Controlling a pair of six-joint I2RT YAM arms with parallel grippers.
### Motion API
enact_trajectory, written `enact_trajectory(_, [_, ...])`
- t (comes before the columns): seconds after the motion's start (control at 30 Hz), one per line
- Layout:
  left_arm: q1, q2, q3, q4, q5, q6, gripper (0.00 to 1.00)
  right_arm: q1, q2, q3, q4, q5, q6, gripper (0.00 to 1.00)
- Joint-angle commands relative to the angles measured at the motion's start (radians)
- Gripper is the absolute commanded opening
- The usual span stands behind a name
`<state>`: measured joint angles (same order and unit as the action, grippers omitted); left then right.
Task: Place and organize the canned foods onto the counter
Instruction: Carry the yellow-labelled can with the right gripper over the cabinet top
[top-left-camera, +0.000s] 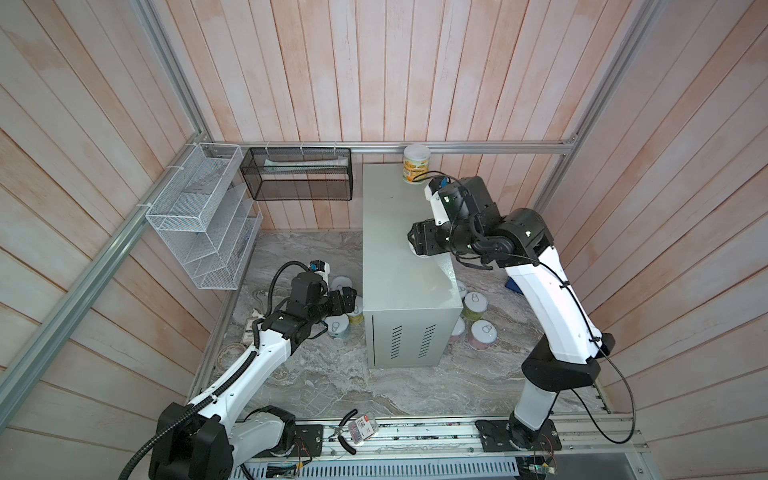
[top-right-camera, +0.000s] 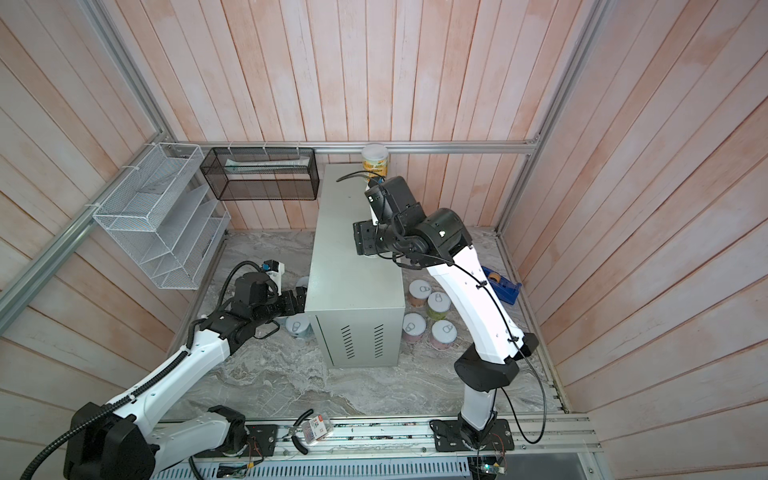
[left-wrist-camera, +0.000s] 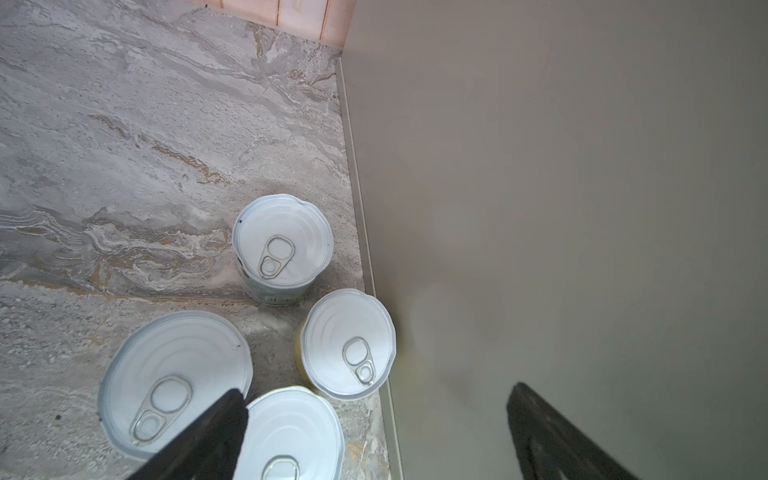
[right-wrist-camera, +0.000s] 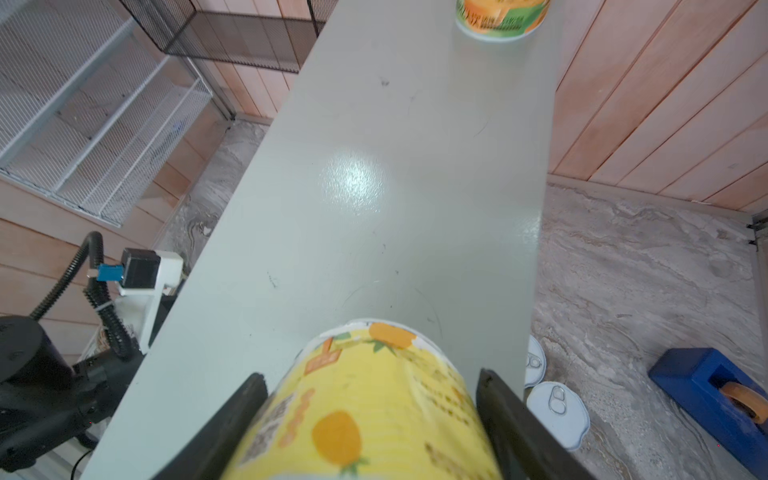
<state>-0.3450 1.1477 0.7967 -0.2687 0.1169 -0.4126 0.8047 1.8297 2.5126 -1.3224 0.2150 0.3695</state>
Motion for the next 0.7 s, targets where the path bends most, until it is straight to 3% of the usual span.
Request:
enact_trajectory(0.0, [0.009, -0.028, -0.018, 0.018, 0.018, -0.004, 1.0, 0.022, 0.009, 0.028, -0.021, 0.003, -0.01, 0.0])
enact_trajectory(0.13, [0.02, -0.026, -0.02, 0.015, 0.024, 0.004, 1.0, 0.029, 0.047, 0.026, -0.027, 0.01, -0.01, 0.0])
enact_trajectory(0.17, [0.021, -0.028, -0.018, 0.013, 0.024, 0.005, 1.0, 0.03, 0.052, 0.021, -0.028, 0.009, -0.009, 0.07])
enact_trajectory(0.33, [0.026, -0.024, -0.019, 0.019, 0.025, 0.001, 1.0, 0.03, 0.068, 0.021, -0.021, 0.016, -0.013, 0.64])
enact_trajectory(0.43, [0.026, -0.017, -0.013, 0.021, 0.026, 0.0, 1.0, 0.029, 0.071, 0.027, -0.007, 0.017, -0.024, 0.79])
enact_trajectory(0.53, [0.026, -0.012, -0.004, 0.019, 0.026, 0.0, 1.0, 0.03, 0.074, 0.032, 0.011, 0.015, -0.041, 0.88])
enact_trajectory(0.67, [0.026, -0.004, 0.008, 0.016, 0.024, 0.003, 1.0, 0.028, 0.075, 0.041, 0.05, 0.025, -0.06, 0.93])
